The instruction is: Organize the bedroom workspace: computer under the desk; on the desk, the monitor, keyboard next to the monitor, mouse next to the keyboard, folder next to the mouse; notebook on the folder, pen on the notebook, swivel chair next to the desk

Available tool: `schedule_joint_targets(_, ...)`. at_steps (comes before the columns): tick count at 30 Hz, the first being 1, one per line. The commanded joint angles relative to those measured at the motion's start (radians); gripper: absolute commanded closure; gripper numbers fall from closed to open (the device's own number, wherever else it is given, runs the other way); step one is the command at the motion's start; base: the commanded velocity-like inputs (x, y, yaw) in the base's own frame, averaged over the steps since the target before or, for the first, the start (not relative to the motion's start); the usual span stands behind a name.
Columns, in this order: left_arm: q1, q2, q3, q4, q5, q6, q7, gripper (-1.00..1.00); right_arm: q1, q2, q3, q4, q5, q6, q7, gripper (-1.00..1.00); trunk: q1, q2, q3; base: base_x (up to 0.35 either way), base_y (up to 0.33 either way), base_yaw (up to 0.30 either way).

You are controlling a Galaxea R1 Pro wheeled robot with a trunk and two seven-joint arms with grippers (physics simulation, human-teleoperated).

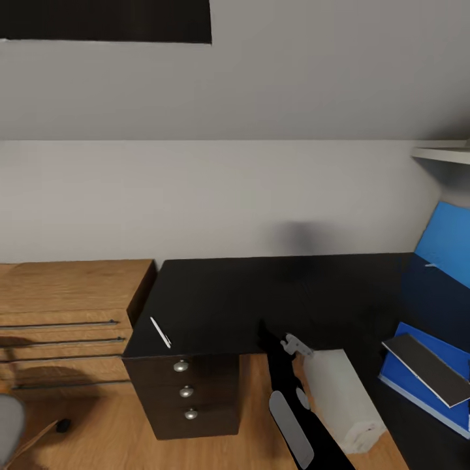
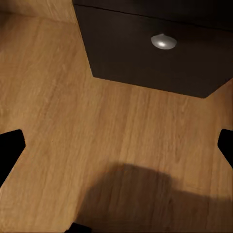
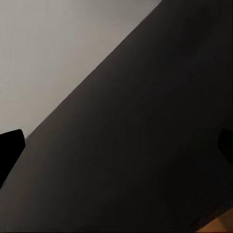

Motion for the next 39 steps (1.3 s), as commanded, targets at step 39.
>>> schedule_joint_targets(39, -0.001, 0.0, -0.001, 0.035, 0.012, -0.003, 0.013, -1.0, -0.001, -0.002, 0.006, 0.005, -0.007, -0.008, 0.001, -1.0, 0.0, -0.001, -0.001, -0.008, 0.14, 0.239)
